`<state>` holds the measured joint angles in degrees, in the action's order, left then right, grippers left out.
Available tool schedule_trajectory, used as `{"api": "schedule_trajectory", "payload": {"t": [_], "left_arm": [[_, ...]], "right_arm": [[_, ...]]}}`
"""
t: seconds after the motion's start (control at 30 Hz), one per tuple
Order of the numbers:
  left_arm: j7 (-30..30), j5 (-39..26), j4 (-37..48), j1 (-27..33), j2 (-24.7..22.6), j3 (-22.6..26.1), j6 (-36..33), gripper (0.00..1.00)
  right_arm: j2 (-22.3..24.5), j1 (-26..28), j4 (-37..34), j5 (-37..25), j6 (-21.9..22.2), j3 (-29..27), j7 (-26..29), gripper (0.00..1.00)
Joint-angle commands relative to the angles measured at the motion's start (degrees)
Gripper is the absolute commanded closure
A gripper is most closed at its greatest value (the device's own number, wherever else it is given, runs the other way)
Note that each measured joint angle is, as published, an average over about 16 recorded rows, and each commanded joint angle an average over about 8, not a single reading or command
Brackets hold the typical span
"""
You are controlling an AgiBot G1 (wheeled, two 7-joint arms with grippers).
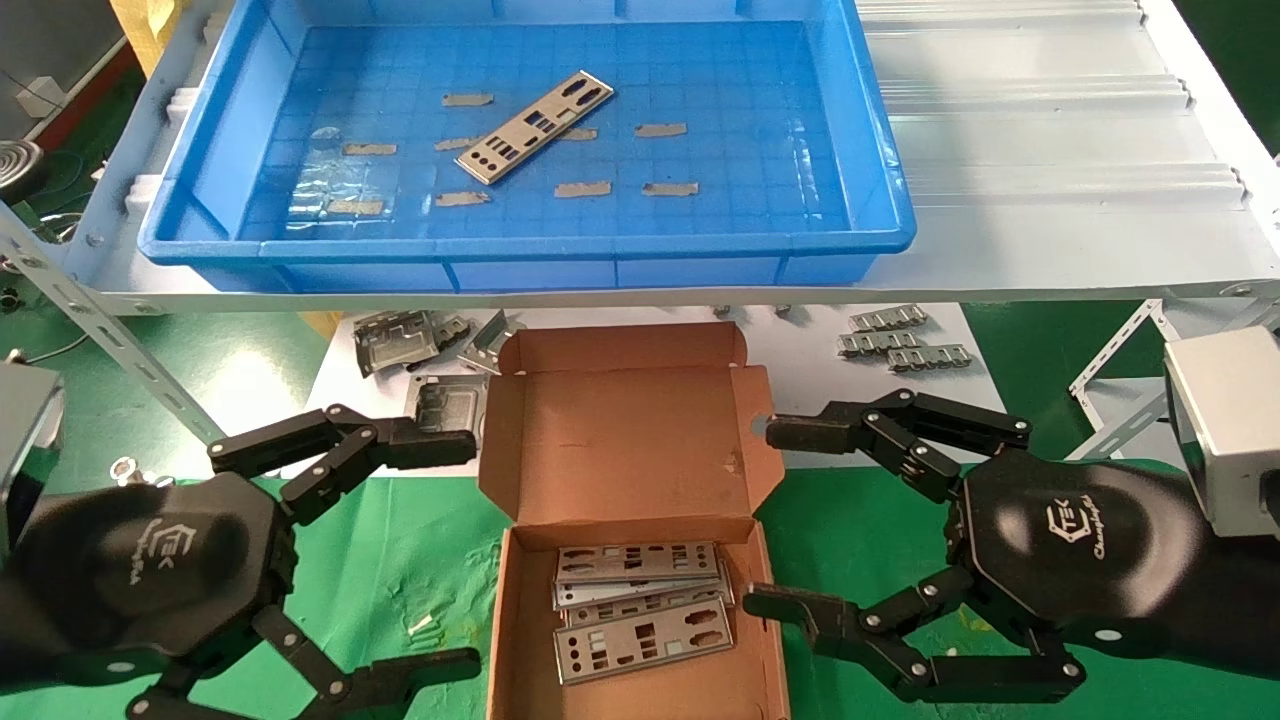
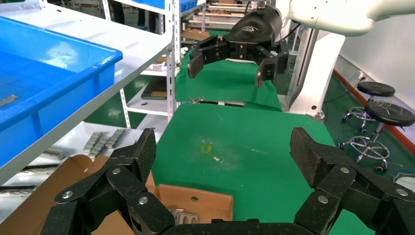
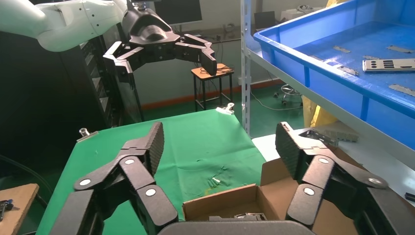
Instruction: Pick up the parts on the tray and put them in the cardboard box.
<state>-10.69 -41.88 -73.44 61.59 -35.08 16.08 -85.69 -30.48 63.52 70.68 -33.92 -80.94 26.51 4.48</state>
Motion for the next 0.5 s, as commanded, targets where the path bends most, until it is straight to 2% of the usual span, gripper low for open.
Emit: {"api": "schedule_trajectory", "payload": {"t": [0.03,0.5], "left_arm": [[0.0,0.0,0.0,0.0,0.0,0.0,0.0,0.00],[0.0,0.0,0.0,0.0,0.0,0.0,0.0,0.00]], "right_arm": [[0.0,0.0,0.0,0.0,0.0,0.0,0.0,1.00],[0.0,0.0,0.0,0.0,0.0,0.0,0.0,1.00]]}}
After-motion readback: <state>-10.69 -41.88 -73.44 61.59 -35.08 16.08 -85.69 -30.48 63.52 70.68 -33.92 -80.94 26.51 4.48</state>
